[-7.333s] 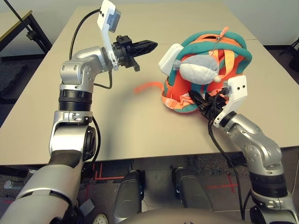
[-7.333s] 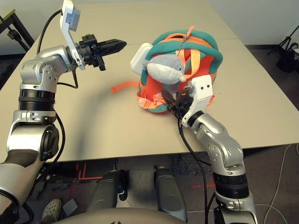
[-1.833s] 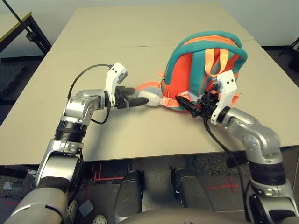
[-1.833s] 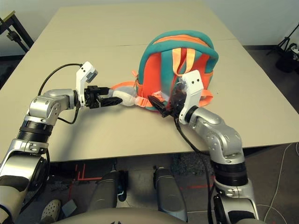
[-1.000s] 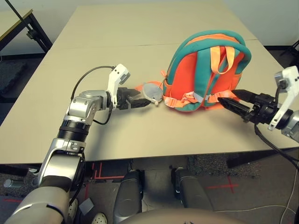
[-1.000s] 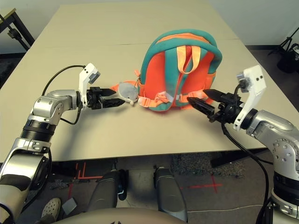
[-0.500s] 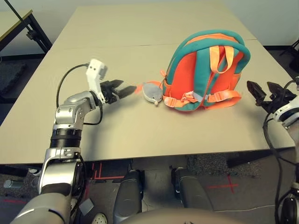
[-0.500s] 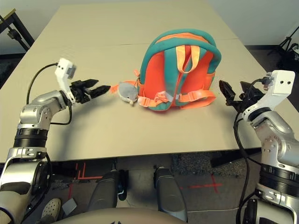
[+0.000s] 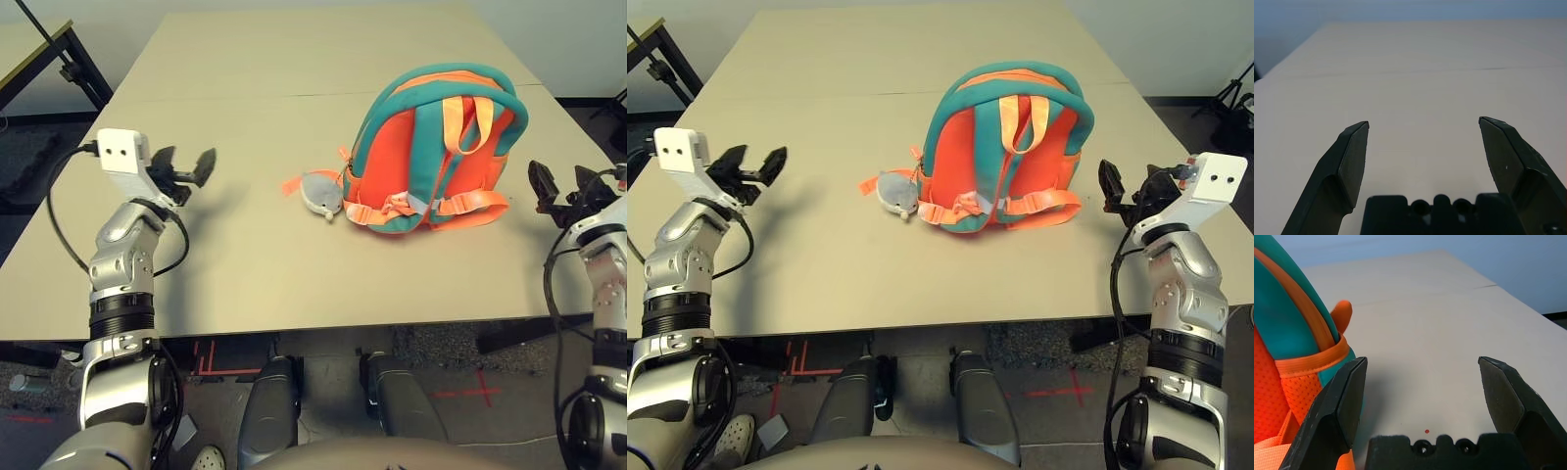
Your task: Put the pencil case into the backpack and zip it.
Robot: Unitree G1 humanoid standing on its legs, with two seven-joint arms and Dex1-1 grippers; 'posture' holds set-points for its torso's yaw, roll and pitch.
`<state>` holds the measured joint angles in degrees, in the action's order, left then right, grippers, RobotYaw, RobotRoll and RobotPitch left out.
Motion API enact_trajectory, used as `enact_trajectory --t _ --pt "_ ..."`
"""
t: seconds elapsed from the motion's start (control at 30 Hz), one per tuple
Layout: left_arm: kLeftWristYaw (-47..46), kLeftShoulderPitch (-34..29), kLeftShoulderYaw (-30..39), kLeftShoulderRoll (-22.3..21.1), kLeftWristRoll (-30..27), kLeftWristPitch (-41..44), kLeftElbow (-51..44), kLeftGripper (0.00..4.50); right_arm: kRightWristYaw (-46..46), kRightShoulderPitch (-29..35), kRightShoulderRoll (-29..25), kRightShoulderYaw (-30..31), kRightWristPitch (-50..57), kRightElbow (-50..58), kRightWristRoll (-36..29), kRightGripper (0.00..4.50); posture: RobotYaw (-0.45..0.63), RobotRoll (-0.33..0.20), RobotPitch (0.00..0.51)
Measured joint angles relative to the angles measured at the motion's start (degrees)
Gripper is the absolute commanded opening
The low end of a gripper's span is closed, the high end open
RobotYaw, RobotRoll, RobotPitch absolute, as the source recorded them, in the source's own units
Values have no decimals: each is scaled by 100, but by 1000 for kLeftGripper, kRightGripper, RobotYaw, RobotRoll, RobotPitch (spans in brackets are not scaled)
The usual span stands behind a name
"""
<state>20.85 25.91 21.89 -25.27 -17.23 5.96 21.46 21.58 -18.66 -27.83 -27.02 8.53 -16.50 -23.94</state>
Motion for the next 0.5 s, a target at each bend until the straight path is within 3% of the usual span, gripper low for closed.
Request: enact_trajectory --t 0.5 --pt "-452 -196 156 -58 48 -290 218 4500 -20 -46 97 164 -236 -195 97 4483 -35 0 184"
